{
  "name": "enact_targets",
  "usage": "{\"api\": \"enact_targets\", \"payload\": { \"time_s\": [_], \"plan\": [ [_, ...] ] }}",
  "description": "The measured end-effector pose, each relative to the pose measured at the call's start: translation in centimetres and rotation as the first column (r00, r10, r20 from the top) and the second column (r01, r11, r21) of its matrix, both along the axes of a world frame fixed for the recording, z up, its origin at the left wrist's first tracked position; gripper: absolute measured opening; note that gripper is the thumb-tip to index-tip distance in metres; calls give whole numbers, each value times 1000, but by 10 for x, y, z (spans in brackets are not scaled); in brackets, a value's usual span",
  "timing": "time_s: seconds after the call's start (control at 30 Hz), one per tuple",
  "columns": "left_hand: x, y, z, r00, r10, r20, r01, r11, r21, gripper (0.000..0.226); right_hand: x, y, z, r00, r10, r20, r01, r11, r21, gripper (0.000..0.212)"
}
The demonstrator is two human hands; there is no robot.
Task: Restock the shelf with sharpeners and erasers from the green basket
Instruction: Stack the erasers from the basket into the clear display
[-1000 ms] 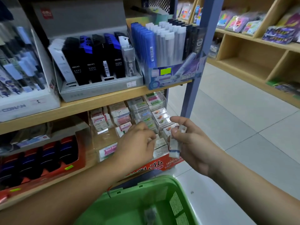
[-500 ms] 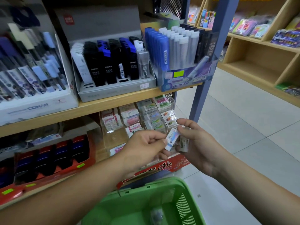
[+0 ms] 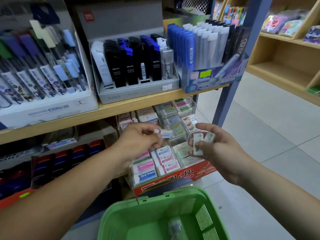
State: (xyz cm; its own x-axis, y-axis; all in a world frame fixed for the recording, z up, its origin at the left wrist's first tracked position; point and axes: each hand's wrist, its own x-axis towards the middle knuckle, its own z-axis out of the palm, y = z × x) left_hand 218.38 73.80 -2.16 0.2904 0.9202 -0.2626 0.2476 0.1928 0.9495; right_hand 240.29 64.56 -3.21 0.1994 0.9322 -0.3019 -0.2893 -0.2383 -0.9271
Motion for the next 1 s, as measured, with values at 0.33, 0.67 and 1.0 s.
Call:
{"api": "enact_targets", "payload": {
  "time_s": [0.33, 0.67, 1.0],
  "plan": [
    [-25, 36, -22, 891, 173, -420, 13, 915, 404, 17, -30, 20, -9, 998, -13, 63, 11, 1000, 27, 44],
    [-10, 50, -14, 857, -21, -515, 206, 930, 305, 8, -26, 28, -16, 995, -18, 102, 13, 999, 49, 37],
    [-8, 37, -8, 682, -44, -730, 469, 792, 390, 18, -29, 27, -11, 998, 20, -53, -17, 999, 45, 37]
  ]
}}
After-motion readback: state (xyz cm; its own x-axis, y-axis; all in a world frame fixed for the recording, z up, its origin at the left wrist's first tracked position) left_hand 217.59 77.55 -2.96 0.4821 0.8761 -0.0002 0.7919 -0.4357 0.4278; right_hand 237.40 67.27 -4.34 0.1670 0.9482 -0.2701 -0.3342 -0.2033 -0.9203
